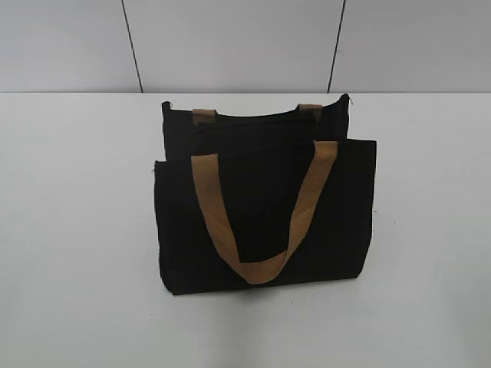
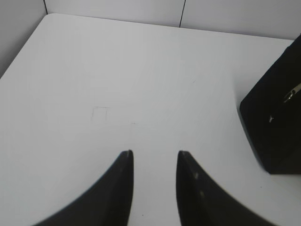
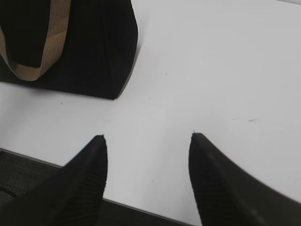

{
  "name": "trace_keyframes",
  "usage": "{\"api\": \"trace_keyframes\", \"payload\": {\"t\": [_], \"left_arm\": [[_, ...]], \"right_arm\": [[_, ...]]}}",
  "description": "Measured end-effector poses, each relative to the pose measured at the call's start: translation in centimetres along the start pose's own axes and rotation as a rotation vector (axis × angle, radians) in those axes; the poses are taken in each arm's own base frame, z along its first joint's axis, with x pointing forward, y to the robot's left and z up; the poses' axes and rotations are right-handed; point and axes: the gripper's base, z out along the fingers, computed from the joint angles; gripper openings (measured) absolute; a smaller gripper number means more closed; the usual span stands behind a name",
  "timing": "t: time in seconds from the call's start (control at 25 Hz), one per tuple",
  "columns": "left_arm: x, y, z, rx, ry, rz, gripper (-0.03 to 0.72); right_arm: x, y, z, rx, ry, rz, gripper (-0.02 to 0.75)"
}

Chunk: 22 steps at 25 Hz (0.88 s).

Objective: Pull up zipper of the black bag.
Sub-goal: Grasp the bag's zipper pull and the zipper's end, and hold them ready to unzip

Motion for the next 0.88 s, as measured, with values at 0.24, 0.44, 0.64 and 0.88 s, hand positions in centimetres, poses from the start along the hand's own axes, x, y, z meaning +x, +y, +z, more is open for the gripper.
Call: {"api": "trace_keyframes", "payload": {"t": [0.24,0.44,0.64,0.88], "left_arm": [[0.00,0.00,0.00,0.000,0.000,0.000,0.239],[0.00,0.00,0.00,0.000,0.000,0.000,0.239],[0.00,0.00,0.00,0.000,0.000,0.000,0.239],[0.00,0.00,0.00,0.000,0.000,0.000,0.239]], "right_arm": [[0.00,0.00,0.00,0.000,0.000,0.000,0.435],[0.00,0.00,0.00,0.000,0.000,0.000,0.435],[0.00,0.00,0.00,0.000,0.000,0.000,0.435],[0.00,0.00,0.00,0.000,0.000,0.000,0.435]]}}
